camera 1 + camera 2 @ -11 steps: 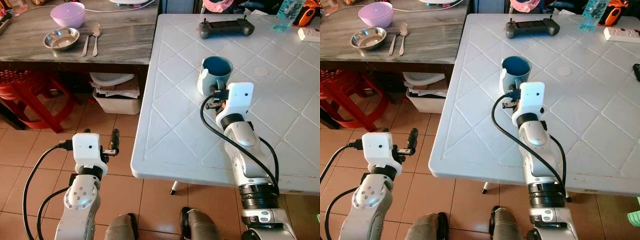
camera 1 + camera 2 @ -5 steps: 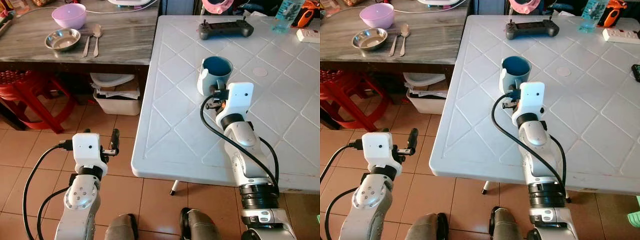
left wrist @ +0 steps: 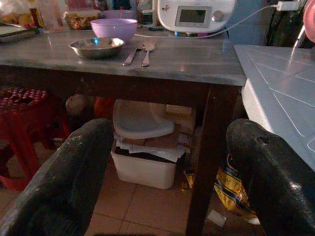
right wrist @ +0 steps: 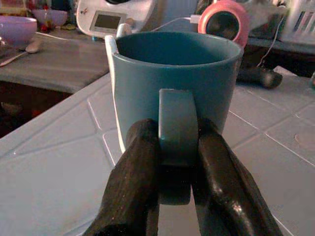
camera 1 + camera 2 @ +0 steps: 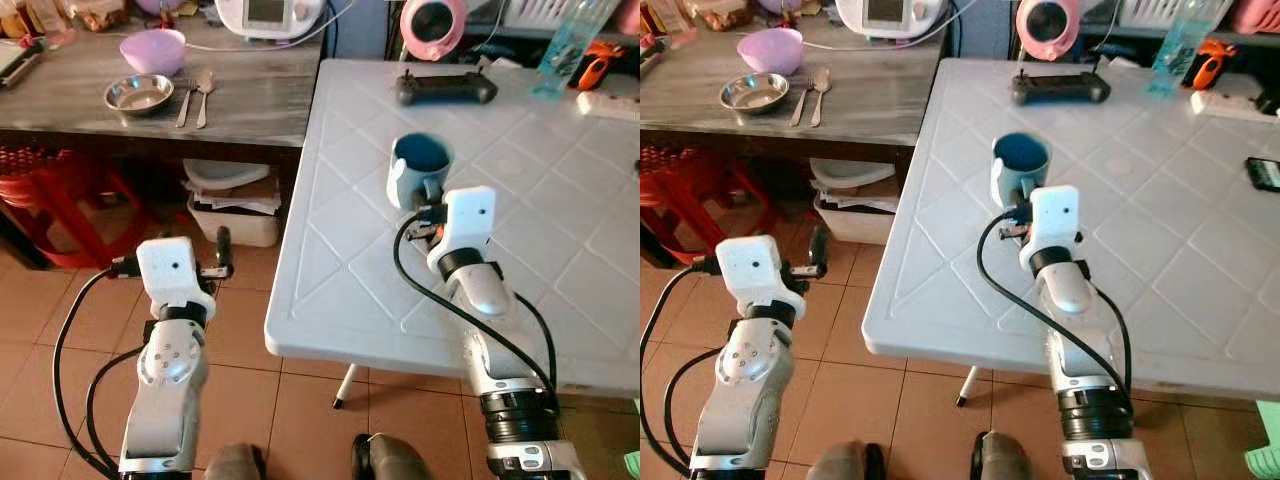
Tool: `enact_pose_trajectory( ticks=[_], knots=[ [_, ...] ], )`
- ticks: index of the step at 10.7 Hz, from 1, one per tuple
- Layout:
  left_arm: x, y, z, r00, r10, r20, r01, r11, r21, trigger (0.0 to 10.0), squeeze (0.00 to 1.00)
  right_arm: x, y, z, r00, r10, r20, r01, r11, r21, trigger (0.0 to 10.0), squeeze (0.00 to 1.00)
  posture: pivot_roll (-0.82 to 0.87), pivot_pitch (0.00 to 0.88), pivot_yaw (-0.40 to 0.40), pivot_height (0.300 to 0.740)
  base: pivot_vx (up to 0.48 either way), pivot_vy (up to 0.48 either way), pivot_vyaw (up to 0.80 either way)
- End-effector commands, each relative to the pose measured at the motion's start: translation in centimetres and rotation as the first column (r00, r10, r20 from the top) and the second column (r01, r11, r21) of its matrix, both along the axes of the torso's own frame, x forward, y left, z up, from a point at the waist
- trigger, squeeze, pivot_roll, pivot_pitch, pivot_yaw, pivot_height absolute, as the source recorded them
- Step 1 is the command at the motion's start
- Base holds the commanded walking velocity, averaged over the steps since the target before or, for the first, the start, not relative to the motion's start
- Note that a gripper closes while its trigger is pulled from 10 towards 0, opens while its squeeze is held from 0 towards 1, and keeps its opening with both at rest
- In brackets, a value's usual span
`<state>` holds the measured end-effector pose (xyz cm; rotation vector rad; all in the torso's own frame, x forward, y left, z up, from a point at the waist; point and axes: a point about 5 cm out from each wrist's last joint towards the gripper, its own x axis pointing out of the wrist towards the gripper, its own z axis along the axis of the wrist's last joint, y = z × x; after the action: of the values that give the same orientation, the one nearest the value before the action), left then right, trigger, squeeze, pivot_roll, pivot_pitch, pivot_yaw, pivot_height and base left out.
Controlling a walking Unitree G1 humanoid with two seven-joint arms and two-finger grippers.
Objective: Setting the table
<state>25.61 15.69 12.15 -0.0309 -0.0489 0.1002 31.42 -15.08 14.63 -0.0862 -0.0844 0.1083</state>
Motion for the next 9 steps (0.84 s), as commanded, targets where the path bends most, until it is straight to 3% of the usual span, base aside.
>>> enact_pose_trajectory(
  ticks=[1, 9],
  knots=[
    [-0.05, 0.35, -0.35, 1.000, 0.018, -0.013, -0.018, 1.000, 0.006, 10.0, 0.00, 0.15, 0.11, 1.09, 0.999, 0.009, 0.048, -0.009, 1.000, -0.005, 10.0, 0.00, -0.03, 0.043, 0.014, 0.740, 0.000, 0.000, 0.00],
    [0.11, 0.65, -0.75, 1.000, 0.012, -0.021, -0.011, 0.999, 0.050, 10.0, 0.00, -0.12, 0.00, 1.04, 0.998, 0.013, 0.057, -0.012, 1.000, -0.012, 10.0, 0.00, -0.03, 0.049, 0.011, 0.740, 0.000, 0.465, 0.00]
  ],
)
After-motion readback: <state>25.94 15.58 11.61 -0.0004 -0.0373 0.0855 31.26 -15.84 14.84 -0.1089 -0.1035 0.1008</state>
